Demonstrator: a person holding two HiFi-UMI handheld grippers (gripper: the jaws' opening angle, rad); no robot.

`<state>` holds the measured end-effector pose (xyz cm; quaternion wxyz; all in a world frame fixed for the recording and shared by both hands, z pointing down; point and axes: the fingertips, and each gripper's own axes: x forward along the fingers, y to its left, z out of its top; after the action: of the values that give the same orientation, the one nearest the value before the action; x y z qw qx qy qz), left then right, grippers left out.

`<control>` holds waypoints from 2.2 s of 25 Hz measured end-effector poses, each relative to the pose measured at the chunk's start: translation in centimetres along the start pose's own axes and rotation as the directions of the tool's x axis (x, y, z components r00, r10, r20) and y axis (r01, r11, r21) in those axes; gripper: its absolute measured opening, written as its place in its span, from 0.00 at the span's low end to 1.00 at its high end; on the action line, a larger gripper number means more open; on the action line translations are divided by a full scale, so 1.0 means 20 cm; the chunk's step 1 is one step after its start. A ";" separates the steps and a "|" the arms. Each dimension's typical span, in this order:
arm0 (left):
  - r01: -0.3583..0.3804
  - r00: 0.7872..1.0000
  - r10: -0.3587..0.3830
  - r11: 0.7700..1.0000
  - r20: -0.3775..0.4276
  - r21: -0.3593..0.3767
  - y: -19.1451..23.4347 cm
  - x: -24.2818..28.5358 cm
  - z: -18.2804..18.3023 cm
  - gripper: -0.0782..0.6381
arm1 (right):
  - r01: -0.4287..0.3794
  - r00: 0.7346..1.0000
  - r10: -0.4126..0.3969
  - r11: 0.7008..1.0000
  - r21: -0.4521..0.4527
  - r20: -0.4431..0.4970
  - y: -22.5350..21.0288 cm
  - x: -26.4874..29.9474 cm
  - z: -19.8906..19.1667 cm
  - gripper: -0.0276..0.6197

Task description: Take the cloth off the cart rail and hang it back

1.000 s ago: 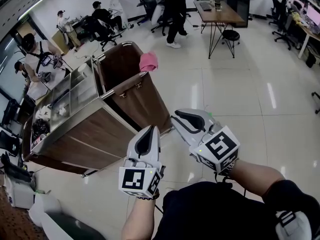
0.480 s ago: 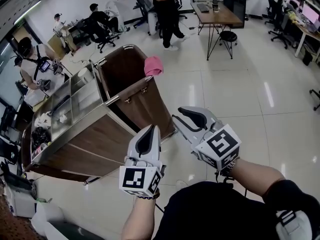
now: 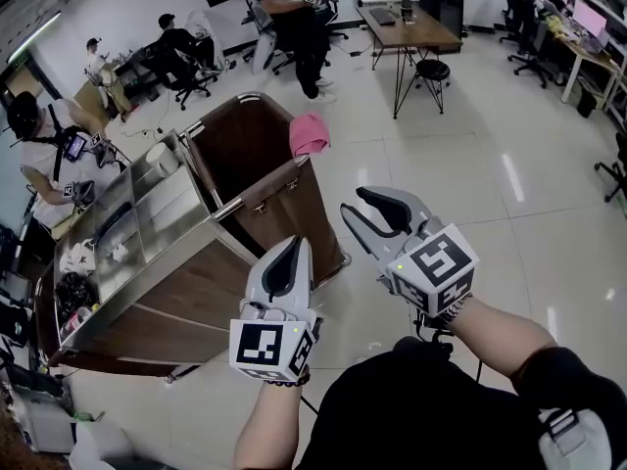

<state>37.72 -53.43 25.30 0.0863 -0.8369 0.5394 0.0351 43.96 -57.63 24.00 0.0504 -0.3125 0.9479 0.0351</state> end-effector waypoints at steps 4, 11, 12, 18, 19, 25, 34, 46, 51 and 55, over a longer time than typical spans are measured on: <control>0.005 1.000 -0.005 1.000 0.003 -0.014 0.08 0.03 -0.03 0.11 | 0.019 1.000 -0.019 1.000 0.002 -0.021 -0.05 0.08 -0.03 0.25; -0.004 1.000 0.004 0.999 -0.009 -0.036 0.21 0.17 -0.13 0.11 | 0.025 0.998 -0.024 1.000 0.014 -0.055 -0.19 0.26 -0.15 0.27; -0.006 1.000 0.006 0.999 -0.011 -0.035 0.24 0.20 -0.15 0.11 | 0.024 0.998 -0.023 1.000 0.018 -0.060 -0.22 0.29 -0.18 0.28; -0.032 0.999 0.031 0.999 -0.029 -0.038 0.42 0.44 -0.26 0.11 | 0.009 0.994 -0.003 0.999 0.050 -0.112 -0.45 0.55 -0.35 0.33; -0.038 0.999 0.036 0.998 -0.034 -0.043 0.45 0.49 -0.27 0.11 | 0.005 0.992 0.002 0.998 0.058 -0.125 -0.50 0.59 -0.37 0.34; -0.065 0.996 0.061 0.996 -0.060 -0.063 0.63 0.77 -0.39 0.11 | -0.022 0.980 0.043 0.994 0.107 -0.196 -0.74 0.87 -0.58 0.40; -0.128 0.986 0.119 0.989 -0.121 -0.069 0.64 1.17 -0.31 0.11 | -0.080 0.952 0.135 0.976 0.205 -0.274 -1.10 1.01 -0.60 0.45; -0.162 0.979 0.152 0.985 -0.136 -0.062 0.72 1.24 -0.37 0.11 | -0.127 0.916 0.214 0.957 0.260 -0.341 -1.11 1.13 -0.78 0.32; -0.169 0.977 0.159 0.984 -0.139 -0.060 0.73 1.22 -0.39 0.11 | -0.120 0.922 0.205 0.957 0.263 -0.328 -1.12 1.14 -0.77 0.15; -0.170 0.978 0.160 0.984 -0.136 -0.060 0.72 1.19 -0.37 0.11 | -0.102 0.939 0.177 0.963 0.251 -0.295 -1.13 1.11 -0.69 0.14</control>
<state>34.36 -81.96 27.46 0.0177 -0.7923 0.6098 0.0067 38.59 -90.20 34.31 -0.0679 -0.2375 0.9612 -0.1226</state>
